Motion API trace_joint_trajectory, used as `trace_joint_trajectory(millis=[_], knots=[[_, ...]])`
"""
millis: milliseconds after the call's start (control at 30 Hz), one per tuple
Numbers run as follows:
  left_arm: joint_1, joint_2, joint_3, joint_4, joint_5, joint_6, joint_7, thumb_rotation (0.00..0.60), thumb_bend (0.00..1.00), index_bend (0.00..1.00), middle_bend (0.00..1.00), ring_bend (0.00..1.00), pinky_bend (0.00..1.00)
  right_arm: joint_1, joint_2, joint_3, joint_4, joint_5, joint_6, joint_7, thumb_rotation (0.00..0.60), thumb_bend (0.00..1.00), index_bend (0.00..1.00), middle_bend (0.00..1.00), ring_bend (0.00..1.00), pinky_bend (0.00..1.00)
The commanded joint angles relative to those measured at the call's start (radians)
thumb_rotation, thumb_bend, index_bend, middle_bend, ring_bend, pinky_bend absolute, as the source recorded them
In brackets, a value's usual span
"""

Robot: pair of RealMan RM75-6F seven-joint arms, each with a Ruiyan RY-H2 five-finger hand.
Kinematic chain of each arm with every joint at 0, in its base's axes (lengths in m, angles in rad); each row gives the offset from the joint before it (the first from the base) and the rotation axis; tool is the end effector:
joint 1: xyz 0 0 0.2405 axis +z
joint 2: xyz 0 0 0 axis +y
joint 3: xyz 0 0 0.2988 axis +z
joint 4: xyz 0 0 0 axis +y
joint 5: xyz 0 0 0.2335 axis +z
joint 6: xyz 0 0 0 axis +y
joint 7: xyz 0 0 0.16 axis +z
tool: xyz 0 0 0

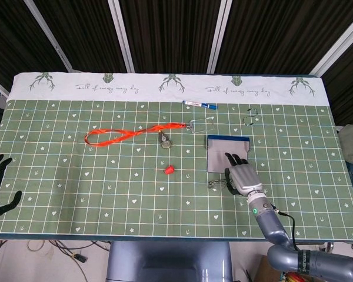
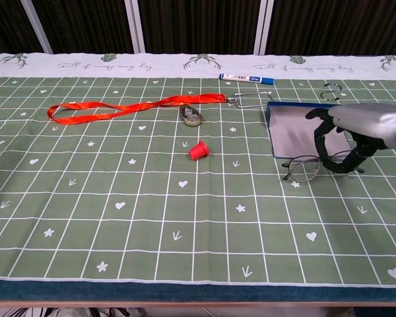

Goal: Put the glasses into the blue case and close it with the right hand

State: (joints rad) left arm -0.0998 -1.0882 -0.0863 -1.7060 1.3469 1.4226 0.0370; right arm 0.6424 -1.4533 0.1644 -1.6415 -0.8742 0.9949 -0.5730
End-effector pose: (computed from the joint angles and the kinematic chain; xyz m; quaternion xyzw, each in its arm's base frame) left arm -0.3592 0.2129 0.1620 -0.5530 -0.4349 -0.3693 0.6072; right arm -0.2237 -0.3608 -0.0196 0.7203 -0.4294 0.2774 0.4688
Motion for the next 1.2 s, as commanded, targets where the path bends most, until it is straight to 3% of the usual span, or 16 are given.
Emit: trace_joint_trajectory(millis=[33, 233, 567, 1200], knots=[[0.000, 0.001, 0.000, 0.000, -0.002, -0.001, 0.000, 0.600, 0.34, 0.07, 0.00, 0.00, 0.00, 0.024, 0.008, 0.029, 0.000, 0.037, -0.004, -0.010, 0.600, 0.50, 0.63, 0.00, 0.06, 0.19], [-0.001, 0.002, 0.000, -0.003, -0.005, -0.005, 0.005, 0.600, 0.34, 0.07, 0.00, 0.00, 0.00, 0.083, -0.007, 0.073, 0.048, 0.129, -0.021, -0.052, 0.600, 0.50, 0.63, 0.00, 0.06, 0.19], [-0.002, 0.003, -0.001, -0.003, -0.009, -0.006, 0.006, 0.600, 0.34, 0.07, 0.00, 0.00, 0.00, 0.185, -0.088, 0.139, 0.226, 0.296, -0.101, -0.047, 0.600, 0.50, 0.63, 0.00, 0.06, 0.19], [-0.001, 0.004, -0.002, -0.004, -0.011, -0.003, 0.004, 0.600, 0.34, 0.07, 0.00, 0.00, 0.00, 0.247, -0.122, 0.146, 0.423, 0.353, -0.192, 0.012, 0.600, 0.50, 0.63, 0.00, 0.06, 0.19]])
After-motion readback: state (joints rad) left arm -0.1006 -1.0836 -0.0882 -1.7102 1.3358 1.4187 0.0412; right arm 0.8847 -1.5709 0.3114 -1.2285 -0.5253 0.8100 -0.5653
